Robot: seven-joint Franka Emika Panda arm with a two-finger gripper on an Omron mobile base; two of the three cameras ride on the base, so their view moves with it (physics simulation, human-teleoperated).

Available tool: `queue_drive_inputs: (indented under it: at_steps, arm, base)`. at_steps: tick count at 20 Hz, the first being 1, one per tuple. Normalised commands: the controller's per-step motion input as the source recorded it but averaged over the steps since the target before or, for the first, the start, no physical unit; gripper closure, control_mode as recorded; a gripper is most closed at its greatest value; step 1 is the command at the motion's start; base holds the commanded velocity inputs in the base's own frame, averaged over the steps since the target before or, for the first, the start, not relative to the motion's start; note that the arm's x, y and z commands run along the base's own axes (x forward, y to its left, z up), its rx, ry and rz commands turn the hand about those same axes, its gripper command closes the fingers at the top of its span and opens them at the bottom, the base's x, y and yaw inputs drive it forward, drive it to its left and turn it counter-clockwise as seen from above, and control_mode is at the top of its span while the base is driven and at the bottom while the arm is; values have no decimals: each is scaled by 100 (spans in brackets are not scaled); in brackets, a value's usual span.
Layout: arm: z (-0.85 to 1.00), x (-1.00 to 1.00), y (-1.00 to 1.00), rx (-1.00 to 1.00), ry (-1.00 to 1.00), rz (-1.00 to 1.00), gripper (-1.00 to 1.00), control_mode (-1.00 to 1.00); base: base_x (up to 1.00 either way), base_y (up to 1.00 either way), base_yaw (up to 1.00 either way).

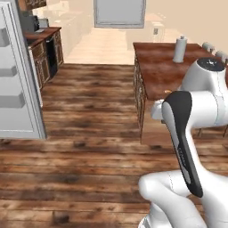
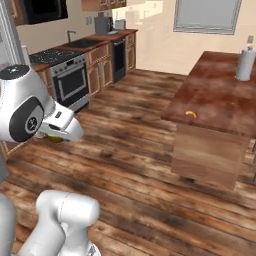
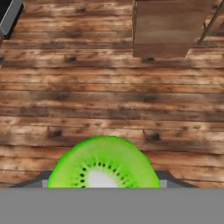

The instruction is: Open the fridge, remove the kiwi, onion, and shrimp, and place them on any counter.

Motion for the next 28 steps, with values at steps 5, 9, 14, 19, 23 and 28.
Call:
queue_drive_inputs:
  at_steps: [5, 9, 14, 19, 23, 28]
  arm:
    - [0, 0, 0, 0, 0, 0, 100, 100]
    - [0, 0, 0, 0, 0, 0, 100, 100]
    - [0, 0, 0, 0, 0, 0, 100, 100]
    - [0, 0, 0, 0, 0, 0, 100, 100]
    - [0, 0, 0, 0, 0, 0, 100, 100]
    - [0, 0, 0, 0, 0, 0, 100, 100]
  base:
    - [35, -83, -20]
    - [40, -83, -19]
    - [53, -79, -15]
    - [64, -53, -11]
    - [66, -17, -5]
    - [55, 0, 0]
